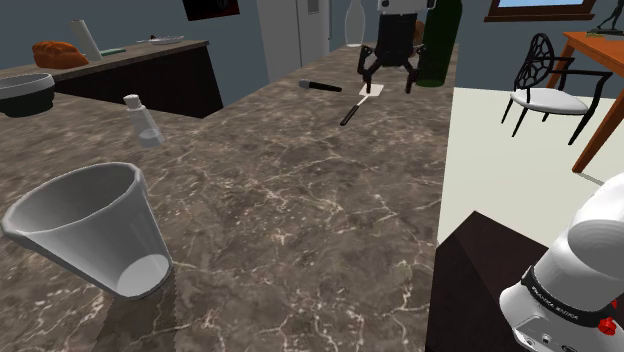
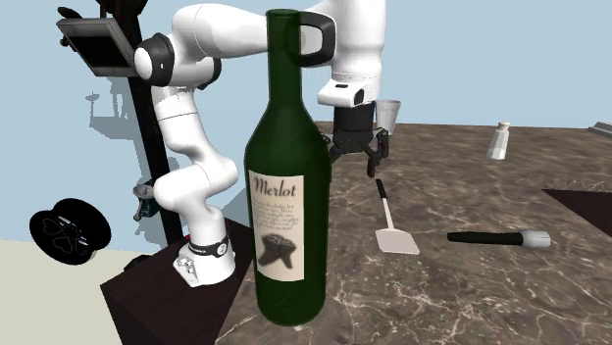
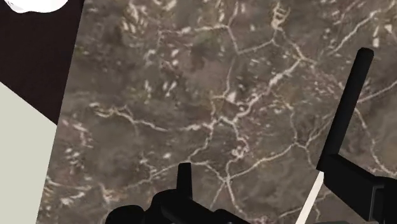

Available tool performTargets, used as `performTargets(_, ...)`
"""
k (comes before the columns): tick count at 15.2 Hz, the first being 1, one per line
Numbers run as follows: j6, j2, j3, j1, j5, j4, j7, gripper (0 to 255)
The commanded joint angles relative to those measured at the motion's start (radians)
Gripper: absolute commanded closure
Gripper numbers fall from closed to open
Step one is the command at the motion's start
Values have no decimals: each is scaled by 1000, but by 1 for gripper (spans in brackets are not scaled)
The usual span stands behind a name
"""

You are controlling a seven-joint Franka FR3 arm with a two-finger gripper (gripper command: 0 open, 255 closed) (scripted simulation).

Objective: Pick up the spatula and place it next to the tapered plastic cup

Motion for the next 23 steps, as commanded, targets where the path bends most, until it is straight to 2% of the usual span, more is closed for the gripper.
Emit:
performTargets(1,-10,81,18,-14,-2,86,119,0)
performTargets(6,-53,283,35,-30,-22,319,365,0)
performTargets(14,53,265,36,-27,-19,196,361,0)
performTargets(21,53,265,36,-27,-19,196,361,0)
performTargets(22,53,265,36,-27,-19,196,361,255)
performTargets(23,53,265,36,-27,-19,196,361,255)
